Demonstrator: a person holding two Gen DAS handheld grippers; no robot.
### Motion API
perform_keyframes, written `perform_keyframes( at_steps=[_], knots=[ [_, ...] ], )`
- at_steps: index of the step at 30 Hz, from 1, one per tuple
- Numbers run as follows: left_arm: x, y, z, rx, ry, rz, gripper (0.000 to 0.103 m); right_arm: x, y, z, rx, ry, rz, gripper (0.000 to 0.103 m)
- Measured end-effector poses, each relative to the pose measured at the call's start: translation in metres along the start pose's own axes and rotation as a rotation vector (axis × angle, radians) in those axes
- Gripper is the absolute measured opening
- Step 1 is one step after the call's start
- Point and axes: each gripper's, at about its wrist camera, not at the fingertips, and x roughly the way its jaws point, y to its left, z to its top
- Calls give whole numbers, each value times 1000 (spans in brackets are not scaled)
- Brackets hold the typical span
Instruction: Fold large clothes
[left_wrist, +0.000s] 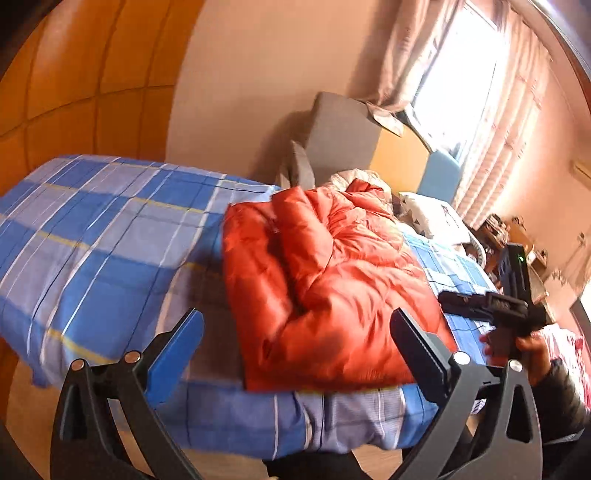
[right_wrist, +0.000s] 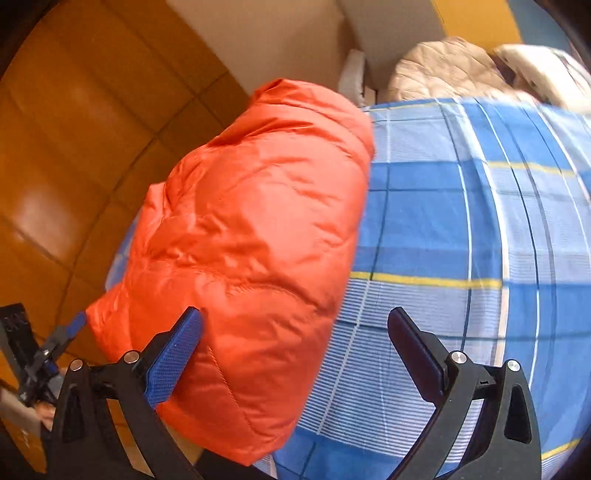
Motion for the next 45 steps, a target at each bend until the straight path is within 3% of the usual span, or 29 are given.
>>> perform_keyframes(
  at_steps=[6,9,13,18,25,30,34,39,45],
  knots=[
    [43,6,19,-6,51,-20,101,6,-26,-11,193,-22,158,100],
    [49,5,23,20,62,43,101,10,-24,-9,188,-19,147,100],
    [39,-10,18,118,42,95,101,2,-8,-4,51,-64,-4,100],
    [23,-6,8,132,31,106,101,-10,30,24,-176,-85,-86,100],
    [5,8,-16,118,49,128,101,6,60,74,-354,-54,-192,100],
    [0,17,-31,103,61,155,101,56,103,110,-546,68,-268,100],
    [-4,26,-41,93,64,172,101,101,120,103,-690,229,-326,100],
    [-8,32,-45,96,61,178,101,127,111,91,-734,349,-331,100],
    [-11,33,-45,111,58,197,101,140,108,80,-772,395,-359,100]
  ],
)
